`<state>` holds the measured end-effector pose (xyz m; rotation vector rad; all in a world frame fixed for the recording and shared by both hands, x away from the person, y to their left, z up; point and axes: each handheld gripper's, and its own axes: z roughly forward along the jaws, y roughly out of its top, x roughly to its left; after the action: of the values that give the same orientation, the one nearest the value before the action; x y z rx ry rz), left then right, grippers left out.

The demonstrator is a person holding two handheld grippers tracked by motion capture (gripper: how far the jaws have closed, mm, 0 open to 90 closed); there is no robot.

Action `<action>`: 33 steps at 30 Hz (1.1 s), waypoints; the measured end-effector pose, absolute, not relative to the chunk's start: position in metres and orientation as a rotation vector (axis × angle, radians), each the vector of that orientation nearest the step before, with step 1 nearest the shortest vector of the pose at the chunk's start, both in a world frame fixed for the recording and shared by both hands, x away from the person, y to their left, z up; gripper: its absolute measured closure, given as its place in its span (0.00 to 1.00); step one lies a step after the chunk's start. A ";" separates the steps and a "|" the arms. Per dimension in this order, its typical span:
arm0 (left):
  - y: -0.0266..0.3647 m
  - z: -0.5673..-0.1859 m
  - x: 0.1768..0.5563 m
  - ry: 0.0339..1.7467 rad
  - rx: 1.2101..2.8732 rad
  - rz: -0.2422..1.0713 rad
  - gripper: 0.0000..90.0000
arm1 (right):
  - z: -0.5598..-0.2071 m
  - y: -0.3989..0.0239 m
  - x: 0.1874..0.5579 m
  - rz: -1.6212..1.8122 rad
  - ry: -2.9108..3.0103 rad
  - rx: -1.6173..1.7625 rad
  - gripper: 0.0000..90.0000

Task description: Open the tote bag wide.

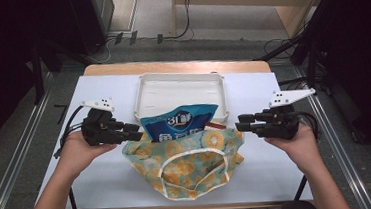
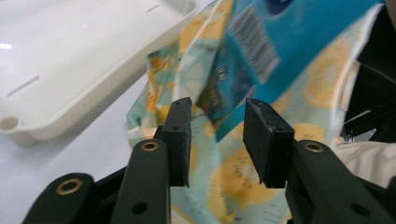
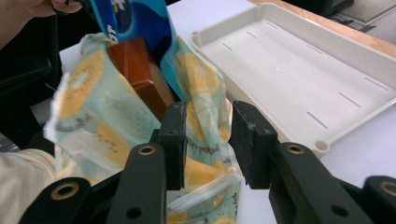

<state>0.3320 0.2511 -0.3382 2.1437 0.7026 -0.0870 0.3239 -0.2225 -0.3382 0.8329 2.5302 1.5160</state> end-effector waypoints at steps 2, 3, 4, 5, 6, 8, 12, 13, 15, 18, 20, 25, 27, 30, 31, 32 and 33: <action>0.250 -0.335 0.328 0.684 2.139 -0.096 0.65 | -0.333 -0.223 0.321 1.523 2.533 0.822 0.75; 0.248 -0.334 0.326 0.674 2.142 -0.101 0.64 | -0.331 -0.223 0.320 1.523 2.534 0.818 0.74; 0.247 -0.334 0.324 0.668 2.146 -0.105 0.63 | -0.330 -0.222 0.318 1.530 2.536 0.813 0.74; 0.245 -0.335 0.322 0.662 2.152 -0.104 0.61 | -0.329 -0.222 0.317 1.538 2.543 0.804 0.74; 0.243 -0.336 0.320 0.655 2.158 -0.106 0.60 | -0.328 -0.222 0.315 1.547 2.544 0.799 0.73; 0.240 -0.340 0.318 0.647 2.158 -0.119 0.56 | -0.328 -0.220 0.313 1.560 2.561 0.781 0.71; 0.237 -0.350 0.317 0.654 2.153 -0.136 0.51 | -0.331 -0.215 0.308 1.582 2.595 0.730 0.64; 0.236 -0.352 0.317 0.649 2.162 -0.138 0.50 | -0.332 -0.214 0.308 1.583 2.599 0.726 0.62; 0.235 -0.356 0.316 0.644 2.164 -0.146 0.49 | -0.334 -0.211 0.308 1.583 2.611 0.706 0.57; 0.233 -0.360 0.316 0.639 2.161 -0.153 0.47 | -0.336 -0.208 0.308 1.594 2.621 0.673 0.50; 0.232 -0.364 0.316 0.634 2.164 -0.159 0.46 | -0.338 -0.206 0.308 1.592 2.628 0.666 0.46; 0.228 -0.374 0.318 0.645 2.184 -0.171 0.48 | -0.344 -0.198 0.310 1.553 2.668 0.657 0.49; 0.228 -0.376 0.318 0.660 2.206 -0.188 0.59 | -0.345 -0.197 0.309 1.541 2.688 0.653 0.63; 0.226 -0.377 0.316 0.717 2.236 -0.214 0.81 | -0.344 -0.197 0.307 1.531 2.692 0.642 0.84; 0.226 -0.377 0.316 0.729 2.241 -0.221 0.87 | -0.343 -0.197 0.306 1.531 2.696 0.649 0.88; 0.226 -0.377 0.315 0.730 2.241 -0.225 0.91 | -0.343 -0.197 0.305 1.529 2.704 0.650 0.92; 0.226 -0.377 0.315 0.722 2.240 -0.238 0.98 | -0.342 -0.197 0.304 1.526 2.705 0.643 0.95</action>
<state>0.3149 0.2265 -0.3772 2.2402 0.7223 -0.2383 0.3043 -0.1971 -0.3422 0.6430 2.7048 1.5259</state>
